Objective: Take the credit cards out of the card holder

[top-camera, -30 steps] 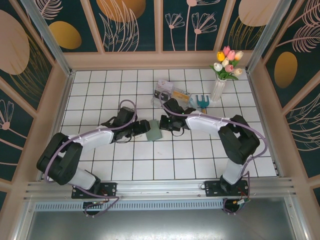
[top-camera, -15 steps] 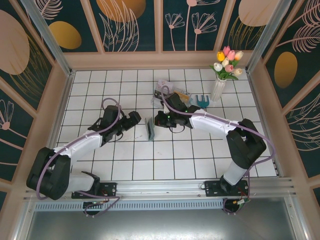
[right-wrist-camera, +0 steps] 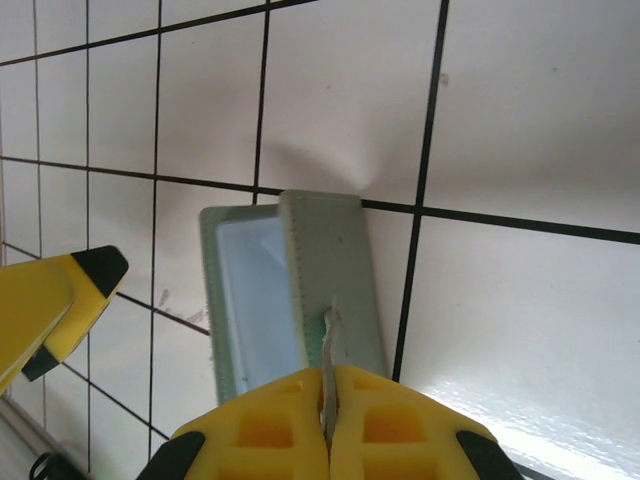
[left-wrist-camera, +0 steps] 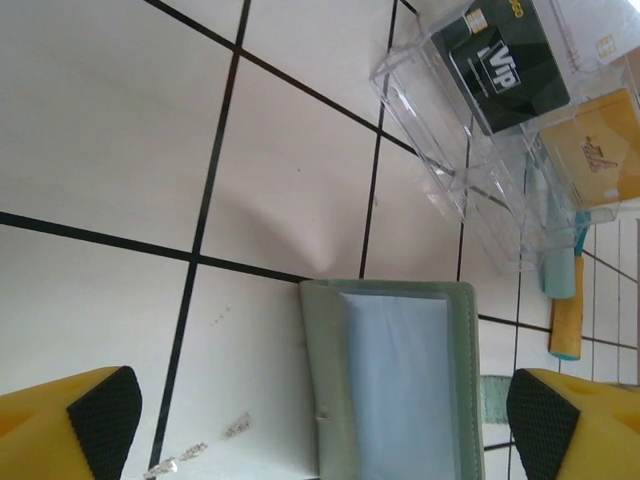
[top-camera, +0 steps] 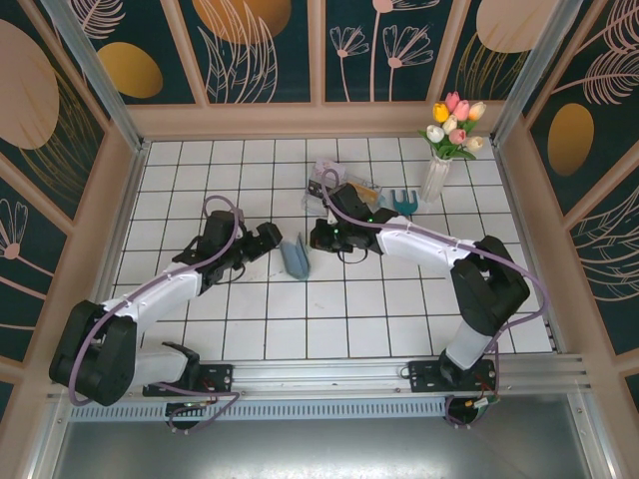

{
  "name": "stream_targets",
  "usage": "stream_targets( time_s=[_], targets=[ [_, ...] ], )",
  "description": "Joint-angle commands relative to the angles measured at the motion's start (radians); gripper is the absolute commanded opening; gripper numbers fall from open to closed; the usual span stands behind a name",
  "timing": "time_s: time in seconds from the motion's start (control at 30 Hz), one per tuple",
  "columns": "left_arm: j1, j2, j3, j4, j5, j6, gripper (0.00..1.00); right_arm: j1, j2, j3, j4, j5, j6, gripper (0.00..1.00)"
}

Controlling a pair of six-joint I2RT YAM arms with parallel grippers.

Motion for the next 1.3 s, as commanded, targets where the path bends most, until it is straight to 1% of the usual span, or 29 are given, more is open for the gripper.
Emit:
stream_targets(
  time_s=[0.0,0.07,0.2,0.37,0.5,0.6,0.8,0.87,0.9,1.03,1.2,1.27],
  targets=[
    [0.008,0.017,0.011,0.002,0.063,0.050,0.93,0.004,0.023,0.000,-0.024,0.039,0.023,0.05],
    [0.008,0.037,0.009,0.011,0.091,0.057,0.91,0.004,0.028,0.000,-0.028,0.048,0.028,0.05],
    [0.008,0.081,-0.006,0.053,0.161,0.058,0.84,0.003,0.038,-0.002,-0.041,0.064,0.034,0.05],
    [0.008,0.097,-0.018,0.047,0.128,0.061,0.78,-0.006,0.042,-0.028,-0.061,0.101,0.045,0.05],
    [0.008,0.110,-0.024,0.068,0.148,0.058,0.74,-0.021,0.046,-0.065,-0.065,0.115,0.058,0.04],
    [0.008,0.126,-0.027,0.098,0.181,0.051,0.74,-0.032,0.053,-0.097,-0.071,0.128,0.063,0.04],
    [0.008,0.156,-0.027,0.155,0.248,0.030,0.75,-0.039,0.060,-0.153,-0.070,0.126,0.069,0.04],
    [0.007,0.176,-0.024,0.174,0.274,0.018,0.74,-0.041,0.060,-0.160,-0.065,0.125,0.070,0.04],
    [0.006,0.185,-0.023,0.177,0.278,0.013,0.73,-0.041,0.062,-0.162,-0.063,0.125,0.070,0.04],
    [-0.003,0.225,0.002,0.139,0.276,0.014,0.62,-0.043,0.073,-0.161,-0.055,0.121,0.067,0.04],
    [-0.017,0.259,0.021,0.129,0.290,0.023,0.61,-0.044,0.089,-0.154,-0.052,0.116,0.064,0.04],
    [-0.021,0.271,0.025,0.128,0.294,0.026,0.57,-0.043,0.094,-0.151,-0.051,0.116,0.062,0.04]
  ],
)
